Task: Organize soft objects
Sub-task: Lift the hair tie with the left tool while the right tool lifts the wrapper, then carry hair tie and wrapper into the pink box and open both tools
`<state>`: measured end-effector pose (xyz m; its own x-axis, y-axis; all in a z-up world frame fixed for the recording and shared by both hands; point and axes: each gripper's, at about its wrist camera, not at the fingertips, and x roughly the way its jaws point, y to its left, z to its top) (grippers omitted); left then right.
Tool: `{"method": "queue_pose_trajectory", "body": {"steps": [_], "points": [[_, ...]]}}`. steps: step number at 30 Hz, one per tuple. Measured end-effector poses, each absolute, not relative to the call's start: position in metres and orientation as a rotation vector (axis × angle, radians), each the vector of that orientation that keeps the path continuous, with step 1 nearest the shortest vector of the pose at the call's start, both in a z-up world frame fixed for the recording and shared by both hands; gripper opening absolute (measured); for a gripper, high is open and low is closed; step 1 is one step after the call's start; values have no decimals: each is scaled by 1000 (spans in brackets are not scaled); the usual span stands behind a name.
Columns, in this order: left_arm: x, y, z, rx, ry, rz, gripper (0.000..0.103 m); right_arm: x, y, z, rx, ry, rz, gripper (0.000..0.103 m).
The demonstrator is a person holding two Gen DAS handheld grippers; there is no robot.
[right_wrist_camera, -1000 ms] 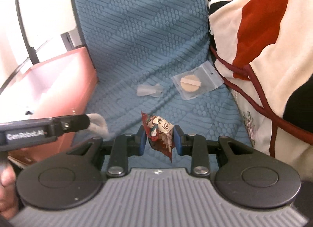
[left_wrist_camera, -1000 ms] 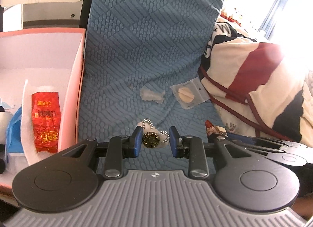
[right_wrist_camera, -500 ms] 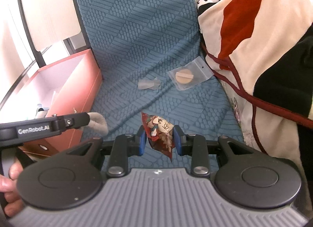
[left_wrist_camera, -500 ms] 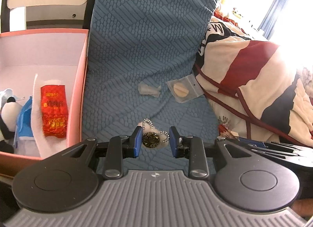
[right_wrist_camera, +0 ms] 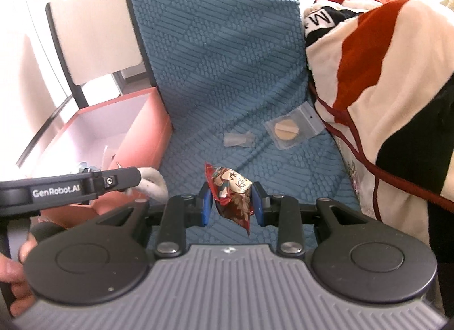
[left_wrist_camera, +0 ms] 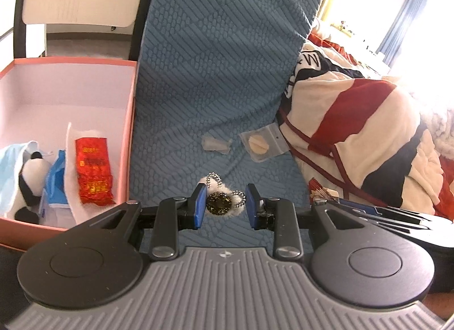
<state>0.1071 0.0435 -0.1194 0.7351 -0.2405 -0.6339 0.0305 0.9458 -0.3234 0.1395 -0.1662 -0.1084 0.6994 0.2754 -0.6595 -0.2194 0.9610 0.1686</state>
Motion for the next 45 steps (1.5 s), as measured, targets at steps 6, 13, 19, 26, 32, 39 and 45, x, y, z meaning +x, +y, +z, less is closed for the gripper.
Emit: {"method": "queue_pose_trajectory", "body": {"steps": [6,13,19,26,32,39,45], "points": [[101,60,-105,-296,721,-118,34,136,-153,-99,61,738,316,33],[88,87,-92,-321,700,-63,34,133,-125,-89,41,723,385,33],[69,120,-80,-340,680,-11,34,128,-94,-78,0,707,464,33],[47,154,-72,-379,668,37,34,123,-63,-72,-26,717,537,33],[37,181,-76,-413,675,79,34,123,-33,-68,-40,718,590,33],[35,214,-82,-446,680,128,34,133,3,-73,-76,735,633,33],[46,243,-95,-472,711,170,34,154,33,-89,-109,773,643,33]]}}
